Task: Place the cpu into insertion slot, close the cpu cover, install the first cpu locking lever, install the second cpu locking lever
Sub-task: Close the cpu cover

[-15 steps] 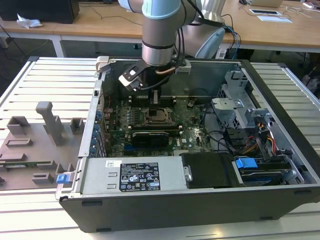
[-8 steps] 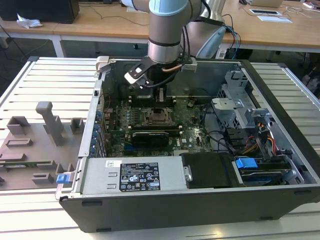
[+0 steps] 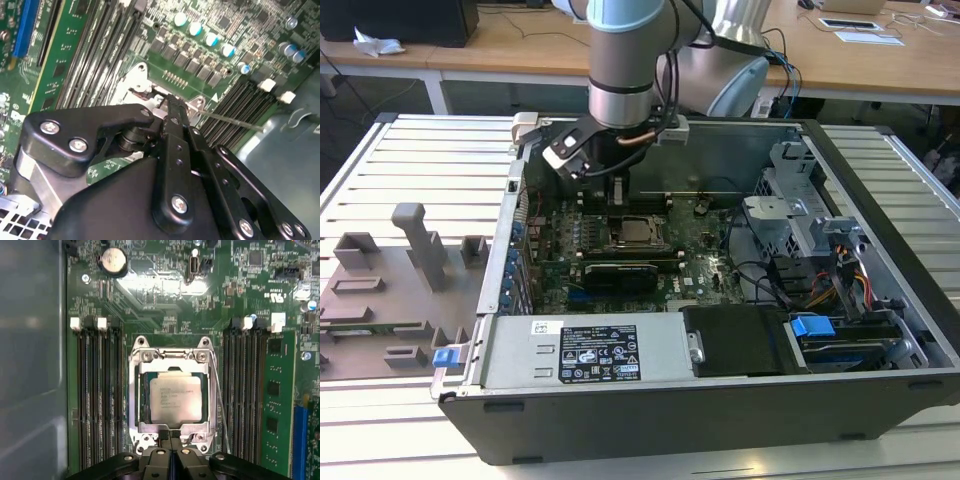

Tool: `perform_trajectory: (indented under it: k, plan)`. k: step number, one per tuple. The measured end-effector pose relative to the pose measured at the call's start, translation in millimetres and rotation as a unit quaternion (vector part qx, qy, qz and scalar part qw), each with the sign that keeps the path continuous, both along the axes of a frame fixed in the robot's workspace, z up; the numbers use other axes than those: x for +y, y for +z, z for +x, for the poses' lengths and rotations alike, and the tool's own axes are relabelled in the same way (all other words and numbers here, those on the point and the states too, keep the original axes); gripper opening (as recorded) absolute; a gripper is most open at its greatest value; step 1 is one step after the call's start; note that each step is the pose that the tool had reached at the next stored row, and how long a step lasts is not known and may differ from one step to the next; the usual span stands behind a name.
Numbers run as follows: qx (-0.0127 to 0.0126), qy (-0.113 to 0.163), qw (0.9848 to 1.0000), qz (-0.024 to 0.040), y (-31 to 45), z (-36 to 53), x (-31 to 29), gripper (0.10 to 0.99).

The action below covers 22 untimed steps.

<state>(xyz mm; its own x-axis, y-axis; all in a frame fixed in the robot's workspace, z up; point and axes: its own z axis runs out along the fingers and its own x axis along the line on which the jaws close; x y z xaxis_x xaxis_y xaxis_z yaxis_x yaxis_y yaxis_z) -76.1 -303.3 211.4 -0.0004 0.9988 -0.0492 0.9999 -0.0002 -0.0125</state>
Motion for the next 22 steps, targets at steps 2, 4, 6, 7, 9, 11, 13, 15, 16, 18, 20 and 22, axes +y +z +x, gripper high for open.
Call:
perform_trajectory:
  k: [2,4,6,7,9,11,13,15,16,18,20,22]
  plan:
    - [0.0000,0.000,1.0000,0.0000,-1.2,-0.3,-0.1,0.106]
    - [0.0000,0.000,1.0000,0.0000,-3.1,-0.4,-0.3,0.106]
    - [0.0000,0.000,1.0000,0.0002,-4.8,-0.4,-0.6,0.106]
    - [0.0000,0.000,1.0000,0.0002,-5.5,-0.4,-0.7,0.106]
    - [0.0002,0.000,1.0000,0.0001,-6.2,-0.4,-1.3,0.106]
    - [0.0000,0.000,1.0000,0.0003,-6.4,-0.4,-1.7,0.106]
    - [0.0000,0.001,1.0000,0.0003,-6.4,1.0,-2.3,0.106]
    - [0.0000,0.001,1.0000,0.0005,-6.4,4.8,-2.5,0.106]
    - [-0.0001,0.001,1.0000,0.0007,-6.5,6.5,-2.5,0.106]
    - [0.0002,0.001,1.0000,0.0007,-6.4,11.5,-2.6,0.106]
    - [0.0007,0.001,1.0000,0.0010,-6.4,16.6,-2.7,0.106]
    - [0.0006,0.001,1.0000,0.0011,-6.1,20.4,-2.6,0.106]
